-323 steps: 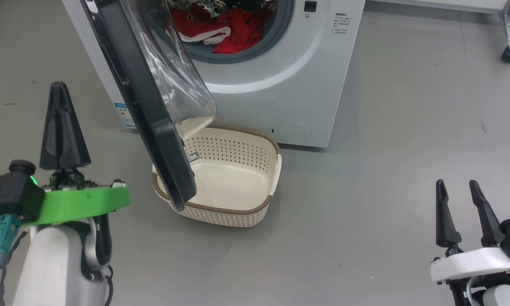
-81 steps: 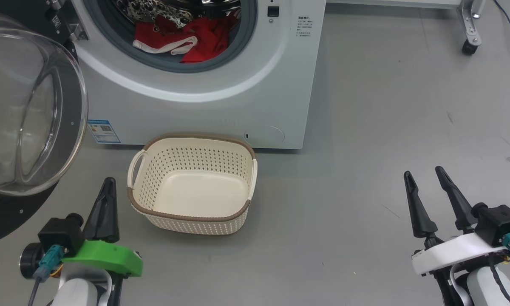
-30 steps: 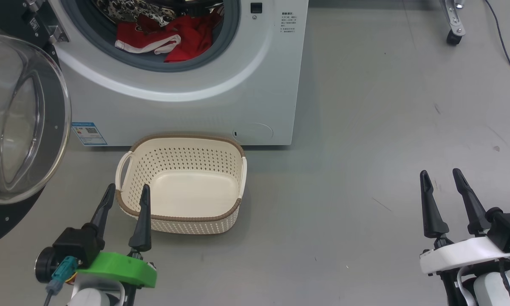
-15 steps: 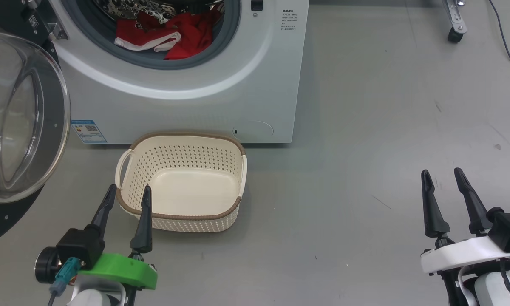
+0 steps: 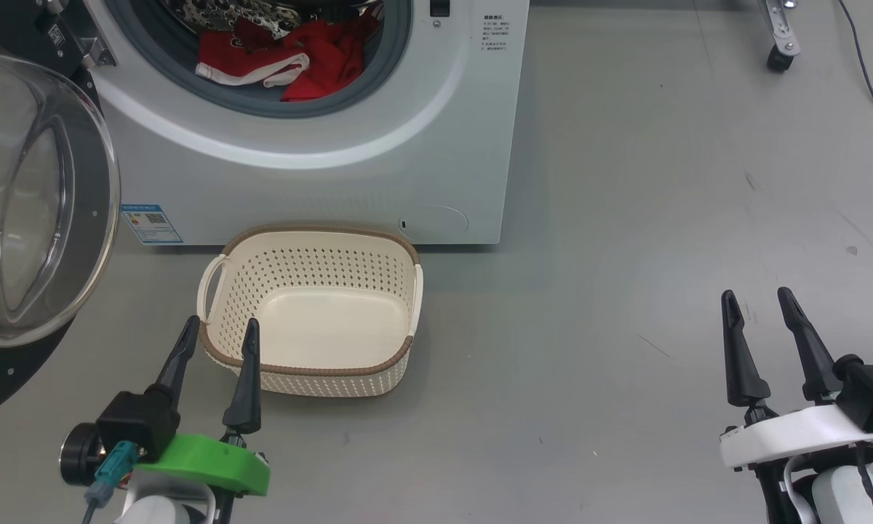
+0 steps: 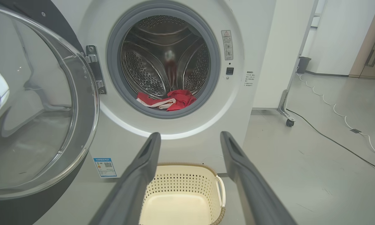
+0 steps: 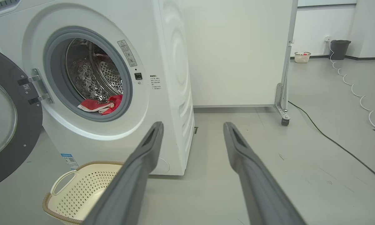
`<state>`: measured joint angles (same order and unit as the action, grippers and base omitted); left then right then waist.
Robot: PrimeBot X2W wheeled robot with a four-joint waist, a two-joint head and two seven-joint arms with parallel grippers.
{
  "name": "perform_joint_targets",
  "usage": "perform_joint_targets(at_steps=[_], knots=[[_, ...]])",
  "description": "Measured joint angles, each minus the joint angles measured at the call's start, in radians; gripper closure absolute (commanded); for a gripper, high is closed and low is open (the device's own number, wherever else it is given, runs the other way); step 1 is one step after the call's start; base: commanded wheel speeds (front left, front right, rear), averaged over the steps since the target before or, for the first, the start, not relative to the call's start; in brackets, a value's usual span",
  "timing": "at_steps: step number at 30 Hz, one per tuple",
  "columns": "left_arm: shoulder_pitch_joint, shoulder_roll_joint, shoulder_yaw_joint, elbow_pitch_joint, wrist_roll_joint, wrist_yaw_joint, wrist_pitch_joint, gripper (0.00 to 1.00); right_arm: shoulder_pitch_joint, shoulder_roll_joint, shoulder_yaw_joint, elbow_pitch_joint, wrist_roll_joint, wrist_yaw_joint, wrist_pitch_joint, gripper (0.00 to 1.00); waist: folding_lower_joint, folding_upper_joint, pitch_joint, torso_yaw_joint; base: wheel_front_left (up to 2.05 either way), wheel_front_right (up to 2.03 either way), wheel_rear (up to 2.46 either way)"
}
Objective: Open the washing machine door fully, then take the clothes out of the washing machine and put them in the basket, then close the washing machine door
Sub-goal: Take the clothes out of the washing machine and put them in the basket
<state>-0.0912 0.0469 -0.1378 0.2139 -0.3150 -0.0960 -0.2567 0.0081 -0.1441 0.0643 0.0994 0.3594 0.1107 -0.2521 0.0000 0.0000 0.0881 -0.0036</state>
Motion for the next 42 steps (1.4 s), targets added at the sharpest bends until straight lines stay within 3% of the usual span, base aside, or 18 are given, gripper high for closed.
perform_joint_targets(at_steps=[23,42], knots=[[0.007,-0.002,0.001,-0.001,-0.031,0.001,0.000,0.00,0.000,0.004,-0.003,0.000,-0.002,0.001,0.000,0.00,0.0000,0.0000,0.009,0.002,0.09,-0.09,0.00],[0.007,-0.003,0.001,-0.002,-0.035,-0.006,0.000,0.00,0.001,0.007,0.001,0.006,-0.005,0.002,0.000,0.00,0.0000,0.0000,0.000,0.002,0.82,-0.82,0.00]])
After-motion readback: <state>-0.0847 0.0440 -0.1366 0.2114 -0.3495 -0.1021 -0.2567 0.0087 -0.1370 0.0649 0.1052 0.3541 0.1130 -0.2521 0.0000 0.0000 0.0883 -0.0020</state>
